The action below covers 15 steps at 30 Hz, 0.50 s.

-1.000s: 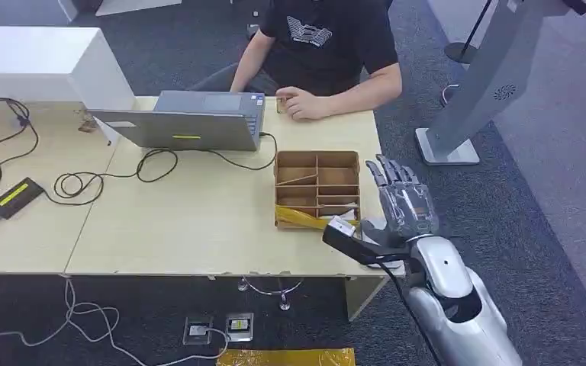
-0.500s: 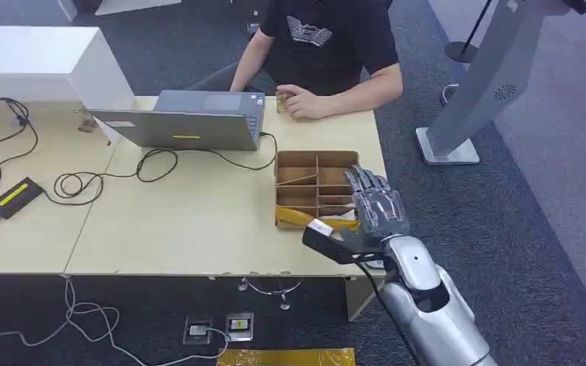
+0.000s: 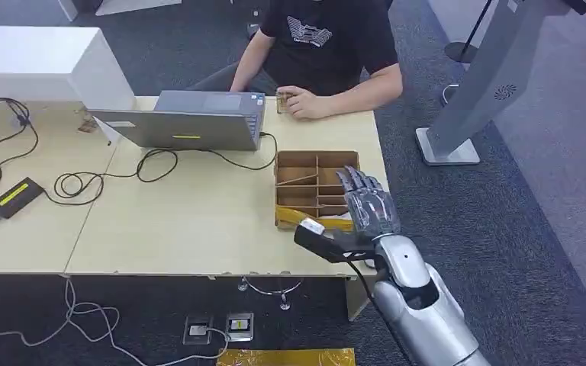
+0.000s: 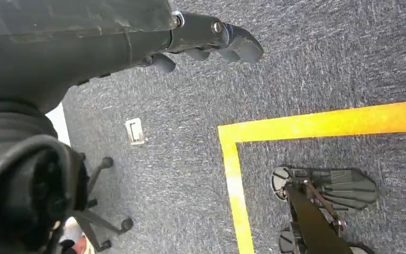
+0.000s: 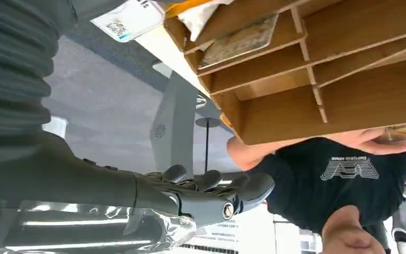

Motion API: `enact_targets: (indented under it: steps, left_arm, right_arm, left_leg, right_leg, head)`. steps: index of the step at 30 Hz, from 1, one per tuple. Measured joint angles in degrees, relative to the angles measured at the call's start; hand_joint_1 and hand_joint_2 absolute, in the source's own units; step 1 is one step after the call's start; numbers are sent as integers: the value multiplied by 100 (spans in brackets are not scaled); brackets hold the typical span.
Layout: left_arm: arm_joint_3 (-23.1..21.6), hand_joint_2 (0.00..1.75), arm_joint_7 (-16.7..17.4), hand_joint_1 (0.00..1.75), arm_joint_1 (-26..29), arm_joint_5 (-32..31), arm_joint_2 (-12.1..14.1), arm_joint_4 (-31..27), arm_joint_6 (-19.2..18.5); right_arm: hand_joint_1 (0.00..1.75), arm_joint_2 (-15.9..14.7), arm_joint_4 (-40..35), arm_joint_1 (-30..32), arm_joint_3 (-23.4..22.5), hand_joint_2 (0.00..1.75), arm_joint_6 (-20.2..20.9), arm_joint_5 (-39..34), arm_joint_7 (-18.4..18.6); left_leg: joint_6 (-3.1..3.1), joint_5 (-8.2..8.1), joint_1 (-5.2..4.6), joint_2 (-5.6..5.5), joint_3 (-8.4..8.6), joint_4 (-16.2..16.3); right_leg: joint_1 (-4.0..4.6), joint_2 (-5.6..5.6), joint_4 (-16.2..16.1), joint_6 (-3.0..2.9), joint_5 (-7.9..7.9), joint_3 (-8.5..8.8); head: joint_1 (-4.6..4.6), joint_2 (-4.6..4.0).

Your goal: Pass the card to the sensor for recognition and then transmit it.

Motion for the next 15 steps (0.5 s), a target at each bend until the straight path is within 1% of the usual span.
enact_targets:
  steps: [5, 10, 15]
  left_arm:
    - [0, 0, 0, 0, -1, -4, 0, 0, 0]
    - [0, 0, -4, 0, -1, -28, 0, 0, 0]
    - [-2, 0, -11, 0, -1, -37, -4, 0, -2]
  right_arm:
    - [0, 115, 236, -145, 59, 175, -249, 19, -65]
    - [0, 269, 566, -312, 81, 175, -352, 13, -118]
    - [0, 352, 819, -430, 111, 175, -402, 4, -133]
  left_leg:
    - [0, 0, 0, 0, 0, 0]
    - [0, 0, 0, 0, 0, 0]
    - [0, 0, 0, 1, 0, 0]
  right_leg:
    - [0, 3, 0, 0, 0, 0]
    - [0, 1, 0, 0, 0, 0]
    - [0, 2, 0, 0, 0, -1]
  head:
    - [0, 0]
    - [0, 0]
    - [0, 0]
